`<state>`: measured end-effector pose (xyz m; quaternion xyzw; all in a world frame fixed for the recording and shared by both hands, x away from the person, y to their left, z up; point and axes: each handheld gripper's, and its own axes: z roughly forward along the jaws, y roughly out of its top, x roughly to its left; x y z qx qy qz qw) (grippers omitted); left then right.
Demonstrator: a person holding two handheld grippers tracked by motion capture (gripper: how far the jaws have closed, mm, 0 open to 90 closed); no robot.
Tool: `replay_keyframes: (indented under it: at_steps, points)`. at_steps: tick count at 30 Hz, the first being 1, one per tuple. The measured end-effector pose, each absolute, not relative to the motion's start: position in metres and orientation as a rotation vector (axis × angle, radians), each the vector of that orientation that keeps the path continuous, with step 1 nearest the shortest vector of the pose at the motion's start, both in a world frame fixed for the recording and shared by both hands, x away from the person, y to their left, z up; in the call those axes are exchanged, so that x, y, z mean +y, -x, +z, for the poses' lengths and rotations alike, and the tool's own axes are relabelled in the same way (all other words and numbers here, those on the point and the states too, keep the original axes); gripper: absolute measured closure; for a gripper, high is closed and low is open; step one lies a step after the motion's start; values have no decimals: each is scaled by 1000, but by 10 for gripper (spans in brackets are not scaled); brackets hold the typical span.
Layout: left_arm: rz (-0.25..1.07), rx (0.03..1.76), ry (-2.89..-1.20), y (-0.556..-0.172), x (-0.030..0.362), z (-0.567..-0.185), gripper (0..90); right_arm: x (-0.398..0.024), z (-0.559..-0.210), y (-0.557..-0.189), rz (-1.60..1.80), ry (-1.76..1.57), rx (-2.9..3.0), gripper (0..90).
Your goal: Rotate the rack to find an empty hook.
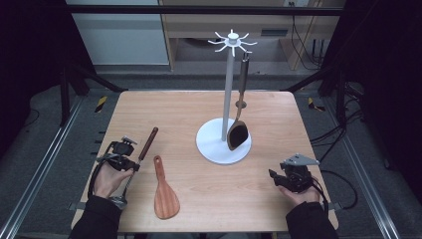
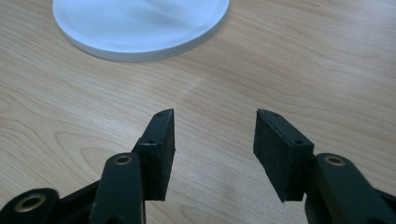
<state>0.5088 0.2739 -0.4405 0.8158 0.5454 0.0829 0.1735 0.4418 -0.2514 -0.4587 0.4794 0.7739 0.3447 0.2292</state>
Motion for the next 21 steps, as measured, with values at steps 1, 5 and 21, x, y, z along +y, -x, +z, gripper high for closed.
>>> replay_keyframes:
  at_steps: [1, 5, 21]
  points:
    - [239, 1539, -2317, -507, 275, -439, 854, -251, -459, -442, 949, -1321, 2129, 486]
    - [270, 1515, -2295, -501, 277, -435, 855, -251, -458, -442, 949, -1324, 2130, 486]
    - [299, 1471, -2231, -482, 290, -427, 855, -251, -458, -442, 949, -1323, 2126, 486]
